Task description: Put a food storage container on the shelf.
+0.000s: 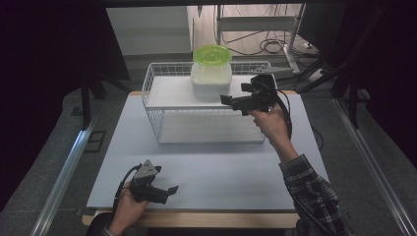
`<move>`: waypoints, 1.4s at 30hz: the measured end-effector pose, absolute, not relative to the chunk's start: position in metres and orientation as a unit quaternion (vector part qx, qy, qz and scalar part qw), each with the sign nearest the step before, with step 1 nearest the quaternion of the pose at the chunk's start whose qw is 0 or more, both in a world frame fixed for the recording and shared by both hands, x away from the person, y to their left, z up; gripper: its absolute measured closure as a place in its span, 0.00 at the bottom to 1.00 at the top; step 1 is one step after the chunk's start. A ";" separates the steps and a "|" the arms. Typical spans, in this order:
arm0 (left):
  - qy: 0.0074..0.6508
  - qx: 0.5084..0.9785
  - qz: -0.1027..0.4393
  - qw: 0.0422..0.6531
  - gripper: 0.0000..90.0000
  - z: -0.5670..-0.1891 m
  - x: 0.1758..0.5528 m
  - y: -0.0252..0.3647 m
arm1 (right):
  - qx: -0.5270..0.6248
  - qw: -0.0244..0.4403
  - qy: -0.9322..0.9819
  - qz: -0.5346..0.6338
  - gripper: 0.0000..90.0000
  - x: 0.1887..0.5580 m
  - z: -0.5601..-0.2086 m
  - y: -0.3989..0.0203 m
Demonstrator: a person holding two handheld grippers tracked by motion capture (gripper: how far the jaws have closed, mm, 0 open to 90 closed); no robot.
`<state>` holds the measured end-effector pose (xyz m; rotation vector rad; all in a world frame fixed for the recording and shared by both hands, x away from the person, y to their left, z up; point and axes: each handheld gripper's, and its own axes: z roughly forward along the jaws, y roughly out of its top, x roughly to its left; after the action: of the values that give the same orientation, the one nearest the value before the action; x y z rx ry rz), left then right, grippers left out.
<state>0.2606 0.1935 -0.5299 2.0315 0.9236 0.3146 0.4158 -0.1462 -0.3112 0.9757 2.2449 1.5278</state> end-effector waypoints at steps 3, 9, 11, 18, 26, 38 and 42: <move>0.370 0.815 0.126 0.429 0.02 -0.530 0.261 0.194 | 0.329 0.128 0.775 0.524 0.06 0.411 -0.318 -0.148; 0.370 0.814 0.126 0.429 0.02 -0.530 0.261 0.194 | 0.318 0.130 0.784 0.518 0.06 0.401 -0.338 -0.150; 0.371 0.814 0.126 0.429 0.02 -0.530 0.261 0.194 | 0.315 0.132 0.788 0.513 0.05 0.398 -0.345 -0.151; 0.371 0.813 0.126 0.431 0.02 -0.530 0.261 0.195 | 0.314 0.134 0.792 0.506 0.04 0.387 -0.369 -0.160; 0.371 0.813 0.125 0.431 0.02 -0.531 0.261 0.195 | 0.320 0.138 0.796 0.495 0.02 0.375 -0.392 -0.173; 0.371 0.812 0.119 0.435 0.02 -0.530 0.261 0.196 | 0.332 0.128 0.802 0.479 0.02 0.356 -0.430 -0.190; 0.371 0.811 0.119 0.437 0.02 -0.530 0.261 0.196 | 0.332 0.135 0.806 0.471 0.01 0.346 -0.441 -0.194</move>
<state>0.2610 0.1960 -0.5300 2.0171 0.9234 0.2966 0.3461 -0.1942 -0.4409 0.9628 2.3353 1.3641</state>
